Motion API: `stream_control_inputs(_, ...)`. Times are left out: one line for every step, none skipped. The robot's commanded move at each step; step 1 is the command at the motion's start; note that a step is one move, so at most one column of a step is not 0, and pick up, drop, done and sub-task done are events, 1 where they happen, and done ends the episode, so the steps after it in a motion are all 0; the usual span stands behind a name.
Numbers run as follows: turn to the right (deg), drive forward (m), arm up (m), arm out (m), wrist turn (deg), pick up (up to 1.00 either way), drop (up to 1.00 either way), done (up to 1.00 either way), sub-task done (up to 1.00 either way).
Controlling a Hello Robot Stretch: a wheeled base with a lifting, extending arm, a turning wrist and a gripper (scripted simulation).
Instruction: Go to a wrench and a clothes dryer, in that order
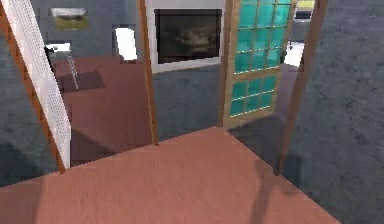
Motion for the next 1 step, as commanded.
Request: stream_control_inputs(15.0,0.0,0.0,0.0,0.0,0.0,0.0,0.0,0.0)
